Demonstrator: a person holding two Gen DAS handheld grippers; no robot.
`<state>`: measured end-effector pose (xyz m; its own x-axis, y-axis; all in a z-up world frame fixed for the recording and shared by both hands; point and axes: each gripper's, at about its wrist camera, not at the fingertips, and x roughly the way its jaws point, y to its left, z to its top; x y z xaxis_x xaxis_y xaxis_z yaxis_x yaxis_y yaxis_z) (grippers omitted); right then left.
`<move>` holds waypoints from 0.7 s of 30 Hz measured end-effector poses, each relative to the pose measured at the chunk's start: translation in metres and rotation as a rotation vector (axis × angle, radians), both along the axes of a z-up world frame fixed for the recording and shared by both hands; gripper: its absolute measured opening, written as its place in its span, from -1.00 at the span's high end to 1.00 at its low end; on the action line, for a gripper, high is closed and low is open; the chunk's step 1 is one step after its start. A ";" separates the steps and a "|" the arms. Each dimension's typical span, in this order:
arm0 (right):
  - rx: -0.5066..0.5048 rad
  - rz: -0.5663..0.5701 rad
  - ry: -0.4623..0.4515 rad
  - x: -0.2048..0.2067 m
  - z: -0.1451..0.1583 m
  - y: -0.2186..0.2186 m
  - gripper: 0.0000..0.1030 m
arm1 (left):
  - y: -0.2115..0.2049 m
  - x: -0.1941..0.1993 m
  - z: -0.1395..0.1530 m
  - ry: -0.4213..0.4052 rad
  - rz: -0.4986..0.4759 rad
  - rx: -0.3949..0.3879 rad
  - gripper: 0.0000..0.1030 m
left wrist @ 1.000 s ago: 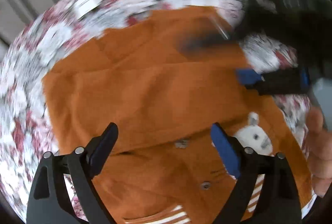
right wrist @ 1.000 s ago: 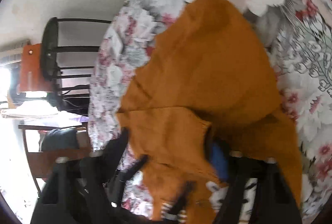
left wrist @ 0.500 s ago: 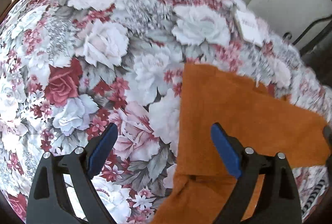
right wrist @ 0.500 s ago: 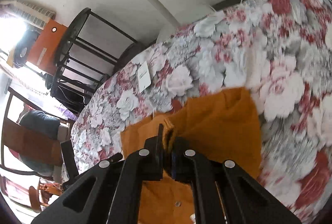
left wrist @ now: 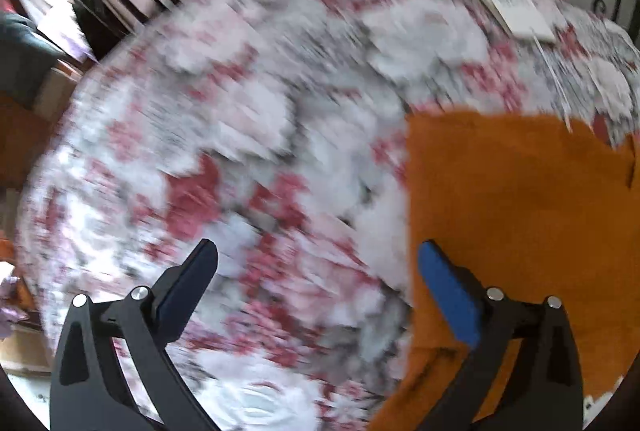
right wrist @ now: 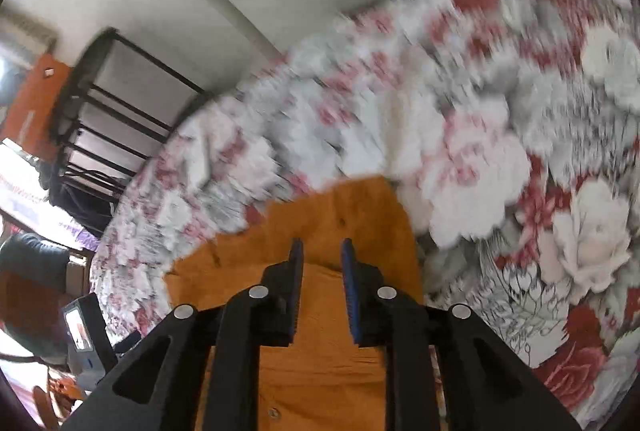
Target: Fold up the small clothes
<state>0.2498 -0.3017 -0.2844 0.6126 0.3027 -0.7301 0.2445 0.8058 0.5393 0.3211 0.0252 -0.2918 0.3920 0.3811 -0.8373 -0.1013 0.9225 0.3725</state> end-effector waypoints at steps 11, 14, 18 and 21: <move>-0.045 0.072 0.150 0.010 -0.040 0.020 0.79 | -0.032 -0.002 -0.043 0.200 -0.128 -0.295 -0.90; -0.056 0.158 0.128 0.000 -0.019 0.038 0.69 | -0.022 -0.001 -0.005 0.130 -0.128 -0.384 -0.88; -0.126 0.263 0.225 -0.007 -0.039 0.072 0.45 | -0.029 -0.008 -0.002 0.176 -0.206 -0.443 -0.89; -0.143 0.268 0.279 -0.008 -0.063 0.073 0.47 | -0.041 -0.013 -0.052 0.335 -0.187 -0.315 -0.92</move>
<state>0.2420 -0.2292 -0.3474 0.2980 0.3079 -0.9035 0.1366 0.9230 0.3596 0.3081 -0.0159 -0.3439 0.1193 0.0385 -0.9921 0.1538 0.9865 0.0567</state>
